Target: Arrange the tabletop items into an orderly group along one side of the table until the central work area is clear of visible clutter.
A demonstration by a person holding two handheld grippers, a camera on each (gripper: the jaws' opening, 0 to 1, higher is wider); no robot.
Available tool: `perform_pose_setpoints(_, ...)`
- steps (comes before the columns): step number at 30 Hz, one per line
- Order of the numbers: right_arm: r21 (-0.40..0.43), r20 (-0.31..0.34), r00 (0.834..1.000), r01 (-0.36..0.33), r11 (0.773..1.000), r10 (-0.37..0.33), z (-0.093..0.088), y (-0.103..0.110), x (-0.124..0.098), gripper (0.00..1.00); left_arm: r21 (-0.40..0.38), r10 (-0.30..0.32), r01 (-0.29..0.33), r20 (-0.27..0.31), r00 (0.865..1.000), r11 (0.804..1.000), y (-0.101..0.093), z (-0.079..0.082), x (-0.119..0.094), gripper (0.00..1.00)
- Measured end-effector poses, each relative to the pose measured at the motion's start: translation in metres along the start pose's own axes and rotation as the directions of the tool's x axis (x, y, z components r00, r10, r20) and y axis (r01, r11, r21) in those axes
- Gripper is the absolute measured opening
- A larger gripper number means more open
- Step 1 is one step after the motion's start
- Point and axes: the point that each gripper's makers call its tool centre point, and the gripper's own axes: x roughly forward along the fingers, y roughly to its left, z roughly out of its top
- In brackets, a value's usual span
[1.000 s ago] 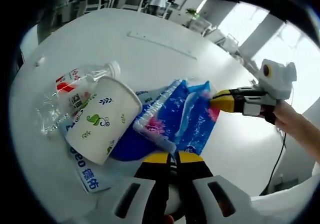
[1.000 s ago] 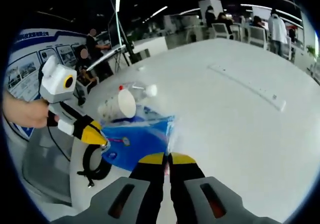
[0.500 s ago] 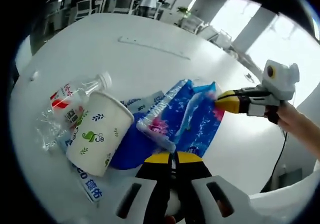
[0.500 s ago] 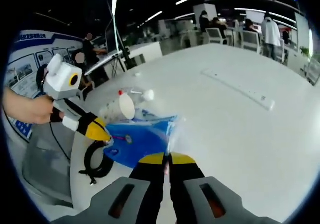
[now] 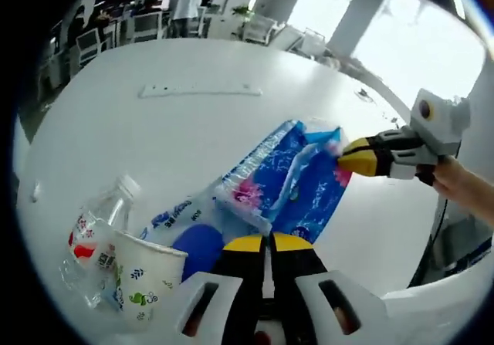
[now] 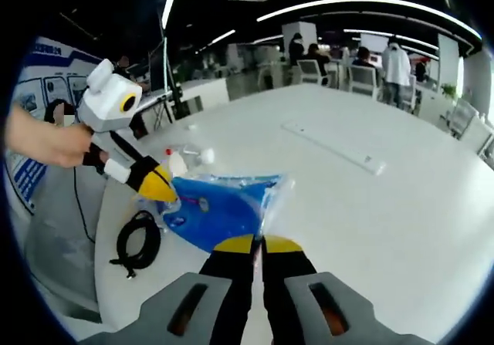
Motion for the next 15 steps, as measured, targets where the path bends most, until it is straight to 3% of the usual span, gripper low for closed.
perform_pose_setpoints(15,0.071,0.014,0.988,0.153,0.986,-0.154,-0.017,-0.04,-0.041,0.0,0.164,-0.077,0.082,-0.037,0.996,0.983,-0.031,0.043,0.038,0.0)
